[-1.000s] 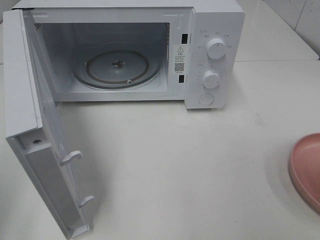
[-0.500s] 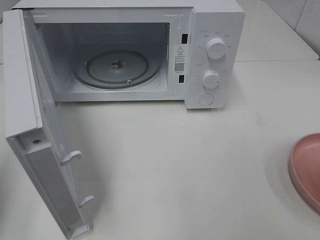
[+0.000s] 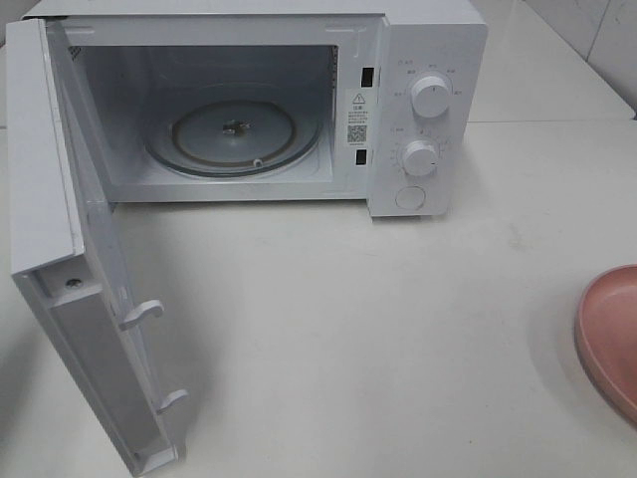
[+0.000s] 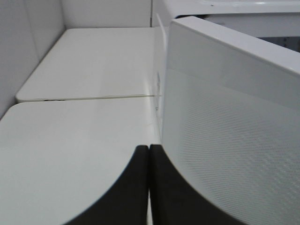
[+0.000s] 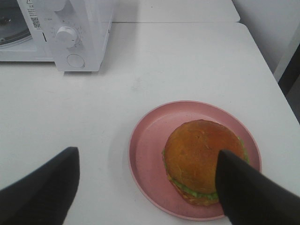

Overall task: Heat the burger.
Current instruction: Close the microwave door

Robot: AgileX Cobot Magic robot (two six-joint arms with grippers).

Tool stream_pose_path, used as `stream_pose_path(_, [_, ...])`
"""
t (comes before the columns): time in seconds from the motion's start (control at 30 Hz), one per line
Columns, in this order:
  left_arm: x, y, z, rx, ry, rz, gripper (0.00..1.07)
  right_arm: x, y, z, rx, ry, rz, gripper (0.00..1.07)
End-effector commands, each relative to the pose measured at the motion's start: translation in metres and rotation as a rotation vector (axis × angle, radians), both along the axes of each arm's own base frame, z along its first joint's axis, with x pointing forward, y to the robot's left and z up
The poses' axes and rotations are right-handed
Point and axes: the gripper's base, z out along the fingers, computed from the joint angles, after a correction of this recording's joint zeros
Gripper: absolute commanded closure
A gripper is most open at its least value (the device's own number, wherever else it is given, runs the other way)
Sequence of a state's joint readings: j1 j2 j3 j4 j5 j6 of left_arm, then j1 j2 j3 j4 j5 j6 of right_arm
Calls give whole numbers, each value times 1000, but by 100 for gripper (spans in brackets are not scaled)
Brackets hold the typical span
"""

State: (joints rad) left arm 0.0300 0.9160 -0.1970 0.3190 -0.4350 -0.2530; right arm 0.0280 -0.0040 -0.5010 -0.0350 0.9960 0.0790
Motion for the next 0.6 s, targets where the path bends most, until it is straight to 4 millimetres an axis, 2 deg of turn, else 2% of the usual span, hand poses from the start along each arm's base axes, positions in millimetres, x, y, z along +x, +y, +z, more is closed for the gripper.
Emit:
stream_pose_path(0.03, [8, -13, -6, -13, -14, -150, 107, -4, 0, -1, -7, -24, 9, 31])
stream_pose_path(0.2, [15, -24, -10, -48, 4, -272, 107, -4, 0, -1, -7, -24, 9, 31])
stream_pose_path(0.6, [39, -32, -12, -82, 63, -376, 107, -4, 0, -1, -7, -24, 9, 31])
